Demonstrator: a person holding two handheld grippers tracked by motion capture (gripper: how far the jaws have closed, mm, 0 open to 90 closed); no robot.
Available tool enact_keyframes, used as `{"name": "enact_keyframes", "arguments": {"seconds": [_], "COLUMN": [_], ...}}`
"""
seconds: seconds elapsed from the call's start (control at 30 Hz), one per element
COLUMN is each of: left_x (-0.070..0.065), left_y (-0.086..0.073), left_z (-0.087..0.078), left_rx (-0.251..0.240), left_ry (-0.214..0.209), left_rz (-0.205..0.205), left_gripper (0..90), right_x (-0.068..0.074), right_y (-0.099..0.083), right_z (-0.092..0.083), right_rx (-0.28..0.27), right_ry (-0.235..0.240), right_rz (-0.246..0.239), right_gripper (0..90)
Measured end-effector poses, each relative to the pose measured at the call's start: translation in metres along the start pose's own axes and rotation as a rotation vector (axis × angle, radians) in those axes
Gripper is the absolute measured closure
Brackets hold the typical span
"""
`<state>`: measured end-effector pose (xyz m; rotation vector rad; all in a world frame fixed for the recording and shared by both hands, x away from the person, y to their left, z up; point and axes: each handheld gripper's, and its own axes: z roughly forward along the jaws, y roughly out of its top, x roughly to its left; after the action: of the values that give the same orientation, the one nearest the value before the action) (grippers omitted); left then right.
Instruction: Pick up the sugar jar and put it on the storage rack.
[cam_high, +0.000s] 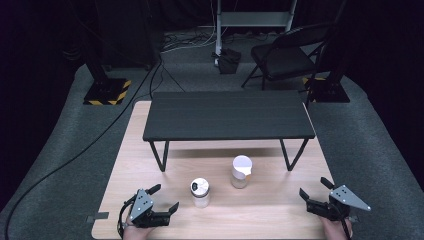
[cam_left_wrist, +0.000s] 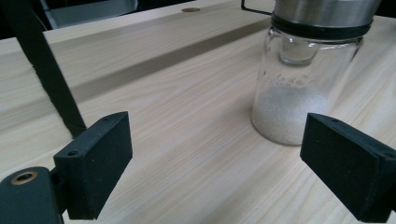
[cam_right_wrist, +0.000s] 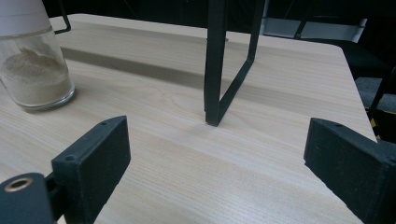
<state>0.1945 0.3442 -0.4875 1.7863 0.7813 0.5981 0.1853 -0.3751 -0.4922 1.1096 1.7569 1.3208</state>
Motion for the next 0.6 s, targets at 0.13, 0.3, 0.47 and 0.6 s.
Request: {"name": "enact_keyframes", "arguments": {"seconds": [0.13, 0.3, 0.47, 0.6], "left_x": [-0.002, -0.005, -0.009, -0.012], "left_y": [0.001, 0.002, 0.004, 0.005], "left_z": [0.002, 0.005, 0.009, 0.011], "left_rx": [0.002, 0.001, 0.002, 0.003], "left_ry": [-0.011, -0.017, -0.022, -0.028], "left_rz": [0.007, 0.02, 0.032, 0.039], "left_gripper": [9.0, 9.1, 9.1, 9.2], "right_x": [0.0, 0.0, 0.0, 0.0], "right_y": [0.0, 0.0, 0.0, 0.001], "right_z": [0.0, 0.0, 0.0, 0.0], "right_rx": [0.0, 0.002, 0.003, 0.004], "right_ry": [0.0, 0.0, 0.001, 0.0], "right_rz": [-0.001, -0.002, -0.001, -0.002], "right_gripper": [6.3, 6.3, 6.3, 6.3]}}
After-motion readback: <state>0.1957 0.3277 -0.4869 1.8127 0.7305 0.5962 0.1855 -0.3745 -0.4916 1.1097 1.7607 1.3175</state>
